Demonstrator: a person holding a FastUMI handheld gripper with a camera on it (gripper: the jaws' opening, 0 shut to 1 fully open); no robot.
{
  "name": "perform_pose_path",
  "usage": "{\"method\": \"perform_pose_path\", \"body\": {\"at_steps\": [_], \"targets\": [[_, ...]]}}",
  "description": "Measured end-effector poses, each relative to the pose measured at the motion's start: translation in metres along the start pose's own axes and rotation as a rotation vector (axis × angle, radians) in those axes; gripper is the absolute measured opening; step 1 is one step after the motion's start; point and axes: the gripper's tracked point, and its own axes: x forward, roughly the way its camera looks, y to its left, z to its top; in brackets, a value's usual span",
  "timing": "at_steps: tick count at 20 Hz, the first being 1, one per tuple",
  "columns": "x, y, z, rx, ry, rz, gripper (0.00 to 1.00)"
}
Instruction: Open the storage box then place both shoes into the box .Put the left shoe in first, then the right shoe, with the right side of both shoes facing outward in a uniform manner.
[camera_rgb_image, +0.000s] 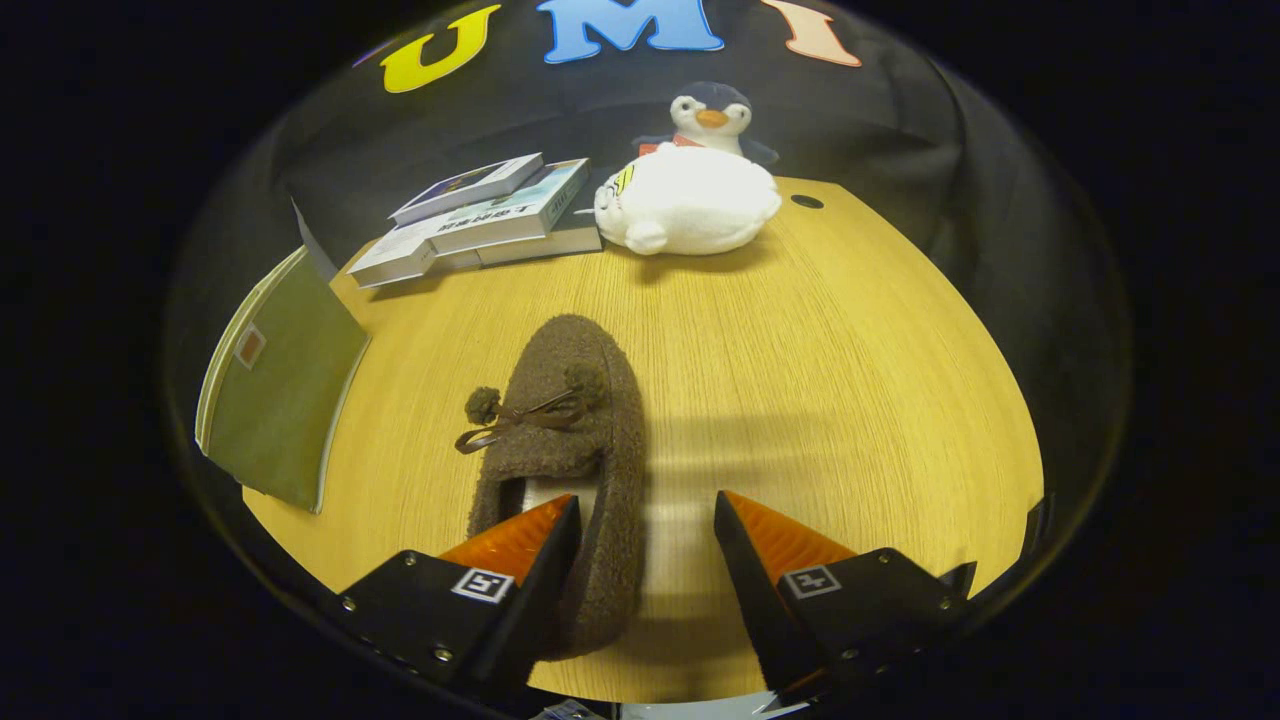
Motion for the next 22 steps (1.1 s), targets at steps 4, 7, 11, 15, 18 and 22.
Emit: {"method": "perform_pose_path", "body": {"at_steps": [4,7,11,15,18,22], "targets": [[0.0,0.016,-0.001,0.06,0.011,0.048,0.39],[-0.001,0.009,0.001,0.075,0.007,-0.006,0.19],[-0.014,0.013,0.005,0.227,0.006,0.018,0.0],[-0.033,0.029,0.023,0.295,-0.031,0.021,0.0],[-0.054,0.054,0.04,0.354,-0.07,0.041,0.0],[-0.075,0.09,0.058,0.378,-0.102,0.058,0.0]]}}
